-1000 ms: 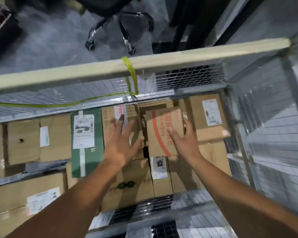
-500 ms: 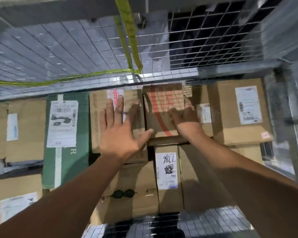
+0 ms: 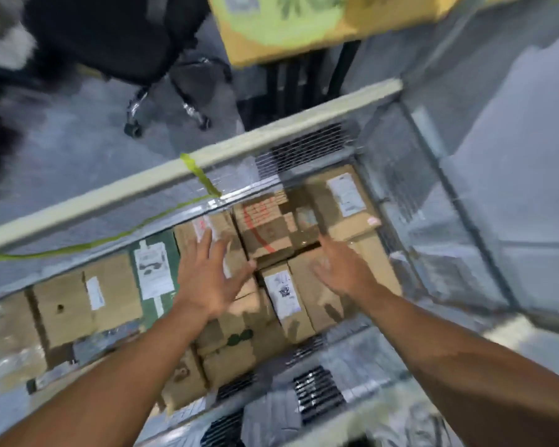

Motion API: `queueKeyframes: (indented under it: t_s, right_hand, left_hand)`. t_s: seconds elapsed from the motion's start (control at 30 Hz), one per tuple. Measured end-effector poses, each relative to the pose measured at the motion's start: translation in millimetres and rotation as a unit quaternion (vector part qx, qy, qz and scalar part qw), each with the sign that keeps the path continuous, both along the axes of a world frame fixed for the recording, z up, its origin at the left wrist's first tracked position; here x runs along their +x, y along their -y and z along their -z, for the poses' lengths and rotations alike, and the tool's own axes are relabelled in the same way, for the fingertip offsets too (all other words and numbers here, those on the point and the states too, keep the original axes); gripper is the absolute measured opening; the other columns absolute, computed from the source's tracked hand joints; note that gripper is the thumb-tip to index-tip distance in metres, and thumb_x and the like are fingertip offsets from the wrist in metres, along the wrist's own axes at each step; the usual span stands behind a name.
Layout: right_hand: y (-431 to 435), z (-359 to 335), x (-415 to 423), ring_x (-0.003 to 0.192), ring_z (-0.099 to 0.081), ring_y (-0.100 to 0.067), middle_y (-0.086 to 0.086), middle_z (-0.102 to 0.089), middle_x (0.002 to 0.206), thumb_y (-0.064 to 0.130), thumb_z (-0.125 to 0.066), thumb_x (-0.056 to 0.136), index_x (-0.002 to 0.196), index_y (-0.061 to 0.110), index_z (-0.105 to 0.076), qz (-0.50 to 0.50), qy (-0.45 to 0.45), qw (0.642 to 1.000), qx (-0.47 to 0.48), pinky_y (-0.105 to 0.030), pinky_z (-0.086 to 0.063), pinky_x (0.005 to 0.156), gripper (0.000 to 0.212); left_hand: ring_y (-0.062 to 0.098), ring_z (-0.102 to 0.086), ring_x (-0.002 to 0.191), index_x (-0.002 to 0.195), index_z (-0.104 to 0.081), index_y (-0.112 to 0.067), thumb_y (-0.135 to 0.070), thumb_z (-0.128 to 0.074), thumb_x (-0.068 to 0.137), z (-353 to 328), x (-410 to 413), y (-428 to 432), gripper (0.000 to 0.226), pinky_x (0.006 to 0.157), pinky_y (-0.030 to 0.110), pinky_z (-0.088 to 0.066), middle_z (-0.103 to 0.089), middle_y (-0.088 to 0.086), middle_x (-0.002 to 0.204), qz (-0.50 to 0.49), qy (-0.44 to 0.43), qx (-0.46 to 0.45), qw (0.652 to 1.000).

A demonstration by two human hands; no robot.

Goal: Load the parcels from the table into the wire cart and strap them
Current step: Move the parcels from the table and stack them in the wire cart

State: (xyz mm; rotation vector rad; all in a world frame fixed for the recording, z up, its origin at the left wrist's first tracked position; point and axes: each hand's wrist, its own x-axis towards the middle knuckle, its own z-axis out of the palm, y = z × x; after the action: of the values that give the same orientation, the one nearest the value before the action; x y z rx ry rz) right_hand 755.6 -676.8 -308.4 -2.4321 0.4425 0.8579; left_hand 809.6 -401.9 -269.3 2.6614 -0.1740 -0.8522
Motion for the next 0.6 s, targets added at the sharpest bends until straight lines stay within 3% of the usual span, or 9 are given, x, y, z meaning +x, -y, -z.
queueKeyframes:
  t_s: [0.07,0.17,0.3,0.37,0.47,0.6]
  right_hand:
    - [5,-52,-33,0.149,-0.035,-0.032,-0.008,-0.041,0.16,0.076,-0.04,0.09,0.16,0.031,-0.029,0.025,0.026,0.998,-0.043,-0.051,-0.03,0.119,0.084]
    - [5,-136,-95,0.156,-0.019,-0.027,-0.005,-0.036,0.164,0.071,-0.045,0.095,0.159,0.032,-0.035,0.104,0.076,0.984,-0.12,-0.053,-0.012,0.123,0.076]
    - [-7,-233,-209,0.151,-0.03,-0.026,0.0,-0.041,0.16,0.066,-0.052,0.095,0.157,0.034,-0.039,0.269,0.151,0.94,-0.148,-0.053,-0.027,0.119,0.072]
    - [-21,-269,-270,0.153,-0.029,-0.024,0.001,-0.039,0.162,0.064,-0.056,0.095,0.157,0.035,-0.038,0.351,0.155,0.91,-0.16,-0.052,-0.026,0.12,0.071]
    - [-40,-306,-367,0.156,-0.022,-0.022,0.004,-0.035,0.165,0.061,-0.057,0.097,0.158,0.035,-0.037,0.475,0.155,0.852,-0.156,-0.051,-0.016,0.125,0.07]
    - [-57,-343,-504,0.153,-0.03,-0.026,-0.004,-0.043,0.16,0.054,-0.063,0.096,0.156,0.023,-0.044,0.608,0.19,0.746,-0.195,-0.048,-0.025,0.122,0.069]
  left_hand:
    - [0.033,-0.006,0.16,0.162,-0.031,-0.026,-0.086,-0.035,0.084,-42,-25,3,0.098,0.128,0.051,-0.013,-0.013,0.009,0.173,0.005,-0.014,-0.031,0.999]
    - [0.031,-0.008,0.16,0.161,-0.032,-0.023,-0.072,-0.05,0.093,-103,-68,14,0.086,0.129,0.046,-0.009,-0.019,0.009,0.172,0.051,-0.036,-0.07,0.996]
    - [0.027,-0.015,0.158,0.161,-0.034,-0.024,-0.056,-0.06,0.098,-174,-129,43,0.075,0.128,0.048,-0.014,-0.023,0.007,0.171,0.155,-0.023,-0.163,0.974]
    - [0.029,-0.015,0.159,0.161,-0.033,-0.022,-0.056,-0.059,0.098,-207,-160,65,0.076,0.127,0.051,-0.017,-0.026,0.007,0.17,0.214,-0.028,-0.172,0.961]
    - [0.033,-0.014,0.158,0.162,-0.033,-0.019,-0.063,-0.052,0.098,-250,-215,103,0.079,0.128,0.049,-0.01,-0.028,0.009,0.17,0.34,0.009,-0.167,0.925]
    - [0.033,-0.015,0.159,0.161,-0.034,-0.02,-0.075,-0.046,0.091,-305,-304,158,0.09,0.13,0.047,-0.009,-0.027,0.01,0.17,0.483,-0.001,-0.207,0.851]
